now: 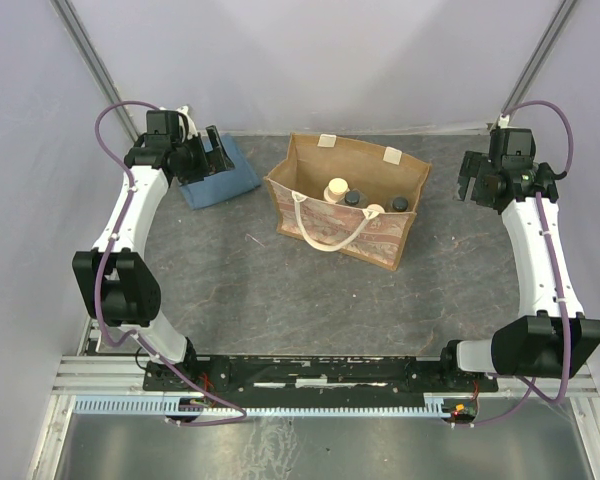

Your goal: Place the personal care products into the canvas bag

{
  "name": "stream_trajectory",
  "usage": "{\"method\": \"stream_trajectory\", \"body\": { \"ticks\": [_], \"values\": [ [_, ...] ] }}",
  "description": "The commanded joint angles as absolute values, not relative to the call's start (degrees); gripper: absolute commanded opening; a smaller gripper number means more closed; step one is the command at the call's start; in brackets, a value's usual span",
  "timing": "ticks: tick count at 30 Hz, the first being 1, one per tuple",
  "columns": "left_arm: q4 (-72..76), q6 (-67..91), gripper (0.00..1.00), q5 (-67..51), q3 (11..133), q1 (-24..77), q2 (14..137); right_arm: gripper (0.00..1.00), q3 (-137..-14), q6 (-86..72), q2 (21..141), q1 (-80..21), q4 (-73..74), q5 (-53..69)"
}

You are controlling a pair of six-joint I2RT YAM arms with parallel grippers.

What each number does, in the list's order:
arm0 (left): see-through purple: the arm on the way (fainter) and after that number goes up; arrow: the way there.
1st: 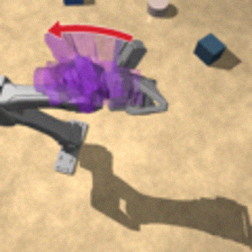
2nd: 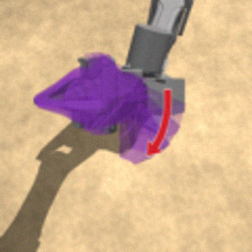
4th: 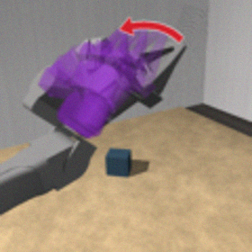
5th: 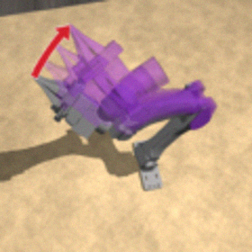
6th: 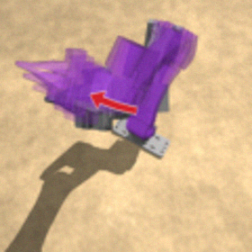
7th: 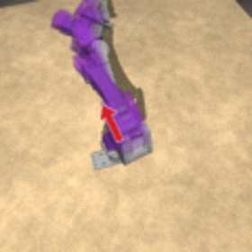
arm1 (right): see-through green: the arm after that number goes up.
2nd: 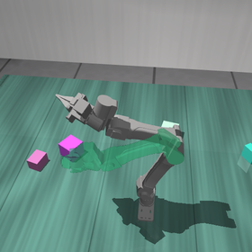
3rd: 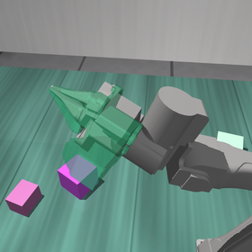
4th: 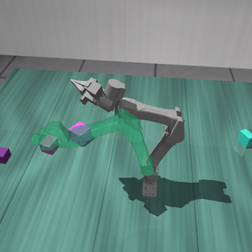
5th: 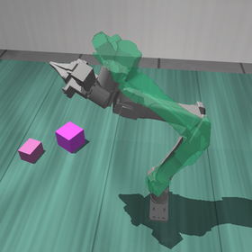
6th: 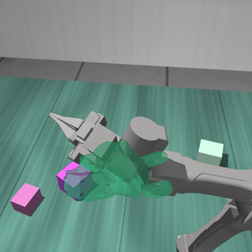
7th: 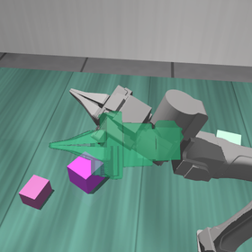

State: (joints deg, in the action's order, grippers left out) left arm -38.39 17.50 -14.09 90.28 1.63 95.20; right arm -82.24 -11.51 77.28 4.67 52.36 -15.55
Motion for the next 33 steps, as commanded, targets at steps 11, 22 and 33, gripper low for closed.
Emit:
{"method": "stream_trajectory", "body": {
  "ticks": [11,22,33],
  "values": [
    [-35.68,16.61,1.00,-15.38,90.00,1.58,91.89,1.00,-81.71,-11.13,75.26,4.97,50.45,-15.21],
    [-35.60,16.79,1.00,-15.36,89.77,1.58,91.68,1.00,-81.65,-11.07,75.47,4.98,50.45,-14.59],
    [-35.43,16.86,1.00,-15.55,89.46,1.58,91.83,1.00,-81.03,-11.16,75.51,5.01,50.46,-14.94]
  ]
}}
